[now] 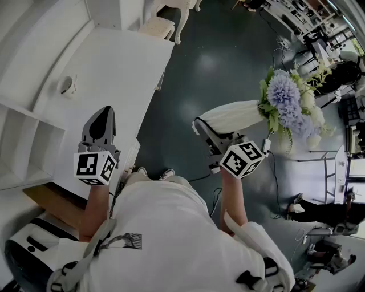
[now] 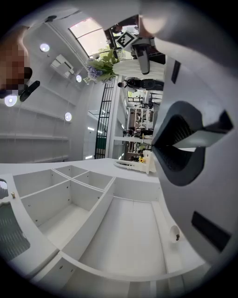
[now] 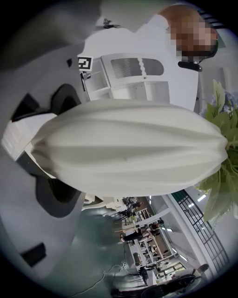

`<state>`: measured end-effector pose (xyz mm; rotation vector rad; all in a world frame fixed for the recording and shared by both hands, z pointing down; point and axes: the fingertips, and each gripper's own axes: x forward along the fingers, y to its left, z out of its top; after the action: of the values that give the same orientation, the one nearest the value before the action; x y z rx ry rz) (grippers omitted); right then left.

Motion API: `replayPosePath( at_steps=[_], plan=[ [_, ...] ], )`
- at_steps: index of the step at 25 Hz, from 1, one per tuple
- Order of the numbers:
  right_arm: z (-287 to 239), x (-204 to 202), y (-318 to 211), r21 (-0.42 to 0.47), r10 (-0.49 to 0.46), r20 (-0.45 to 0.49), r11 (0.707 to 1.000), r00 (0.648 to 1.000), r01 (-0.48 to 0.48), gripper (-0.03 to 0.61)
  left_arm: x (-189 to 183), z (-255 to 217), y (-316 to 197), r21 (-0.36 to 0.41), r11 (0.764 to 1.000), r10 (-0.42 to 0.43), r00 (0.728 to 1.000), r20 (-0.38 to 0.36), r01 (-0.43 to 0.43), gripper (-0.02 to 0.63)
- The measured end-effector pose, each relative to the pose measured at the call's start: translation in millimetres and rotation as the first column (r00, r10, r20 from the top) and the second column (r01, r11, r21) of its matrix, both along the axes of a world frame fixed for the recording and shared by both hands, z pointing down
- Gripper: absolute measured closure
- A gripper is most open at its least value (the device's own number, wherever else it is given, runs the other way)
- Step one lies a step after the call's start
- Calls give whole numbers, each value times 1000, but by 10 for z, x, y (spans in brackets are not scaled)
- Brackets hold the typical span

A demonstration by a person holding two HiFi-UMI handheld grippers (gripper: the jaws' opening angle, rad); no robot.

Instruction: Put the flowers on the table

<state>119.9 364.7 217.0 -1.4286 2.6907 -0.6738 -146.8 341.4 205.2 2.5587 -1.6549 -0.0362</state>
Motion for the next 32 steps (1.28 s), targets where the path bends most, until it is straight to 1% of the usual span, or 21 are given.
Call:
replayPosePath(
  at_steps=[9,13,17,21,23,26,27,30,32],
  plan=[
    [66,179,-105,12,6,-15,1000,1000,-6,216,134,120,7,-10,1000,-23,1000,9,23,601],
    [79,261,-152,24,-12,-17,1000,1000,12,216,224,171,34,-12,999,-38,999,12,38,601],
    [32,406,-165,33,-31,-19,999,999,31,216,351,121,109,-2,998,-61,998,11,61,601],
    [90,441,-205,35,-53,-30,998,998,54,216,369,226,177,-7,996,-91,996,2,91,600],
    [116,426,-357,30,-59,-26,998,998,60,216,352,274,58,-14,995,-100,995,-3,100,601],
    [126,409,-767,22,-64,-28,998,998,65,216,333,285,-330,-21,994,-110,994,-5,110,601],
    [126,419,-797,20,-66,-30,998,997,67,216,343,283,-355,-22,993,-113,994,-4,113,601],
    [145,482,-641,15,-72,-32,997,997,73,216,408,289,-207,-26,993,-118,993,0,118,601],
    [209,507,-688,4,-72,-31,997,997,72,216,441,346,-285,-37,993,-114,993,2,114,601]
  ],
)
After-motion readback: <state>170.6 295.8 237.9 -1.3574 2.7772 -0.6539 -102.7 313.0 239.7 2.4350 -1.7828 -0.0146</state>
